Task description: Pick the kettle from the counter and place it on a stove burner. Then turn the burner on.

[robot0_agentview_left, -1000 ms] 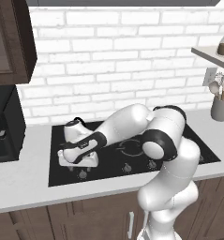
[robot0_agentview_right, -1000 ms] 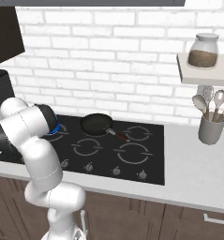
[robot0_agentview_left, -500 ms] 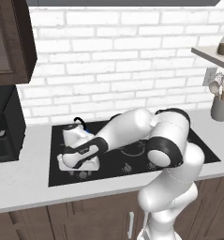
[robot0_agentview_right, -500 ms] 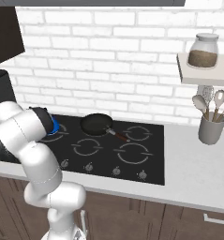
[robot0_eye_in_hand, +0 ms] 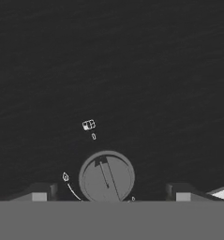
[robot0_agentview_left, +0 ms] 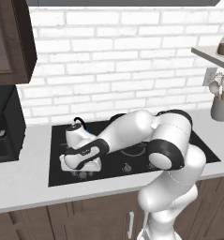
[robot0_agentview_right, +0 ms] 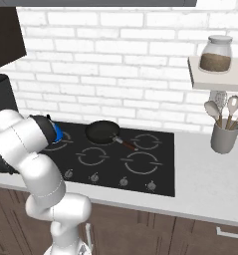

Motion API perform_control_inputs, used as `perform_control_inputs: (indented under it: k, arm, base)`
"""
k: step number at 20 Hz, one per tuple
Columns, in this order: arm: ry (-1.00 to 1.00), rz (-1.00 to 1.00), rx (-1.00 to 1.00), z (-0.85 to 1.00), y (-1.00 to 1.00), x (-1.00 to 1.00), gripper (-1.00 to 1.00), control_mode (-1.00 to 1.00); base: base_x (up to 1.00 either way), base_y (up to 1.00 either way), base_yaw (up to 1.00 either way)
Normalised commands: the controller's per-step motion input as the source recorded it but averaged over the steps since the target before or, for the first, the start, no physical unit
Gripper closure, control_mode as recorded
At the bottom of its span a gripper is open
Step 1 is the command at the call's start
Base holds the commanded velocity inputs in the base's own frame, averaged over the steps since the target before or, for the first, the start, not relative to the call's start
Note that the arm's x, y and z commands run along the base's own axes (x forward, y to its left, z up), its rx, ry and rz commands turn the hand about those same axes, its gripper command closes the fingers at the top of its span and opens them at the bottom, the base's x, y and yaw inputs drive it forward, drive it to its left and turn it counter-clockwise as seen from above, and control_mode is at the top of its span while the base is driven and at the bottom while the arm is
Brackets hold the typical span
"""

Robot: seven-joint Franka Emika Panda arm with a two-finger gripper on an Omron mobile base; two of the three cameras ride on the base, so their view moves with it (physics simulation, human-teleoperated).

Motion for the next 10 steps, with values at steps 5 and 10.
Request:
perform_control_inputs:
  k: [5,10]
  arm:
    - [0.00,0.00,0.00,0.00,0.00,0.06,1.00,-1.00]
    - [0.00,0.00,0.00,0.00,0.00,0.00,1.00,-1.00]
  base:
    - [0.00,0.00,0.00]
    - [0.00,0.00,0.00]
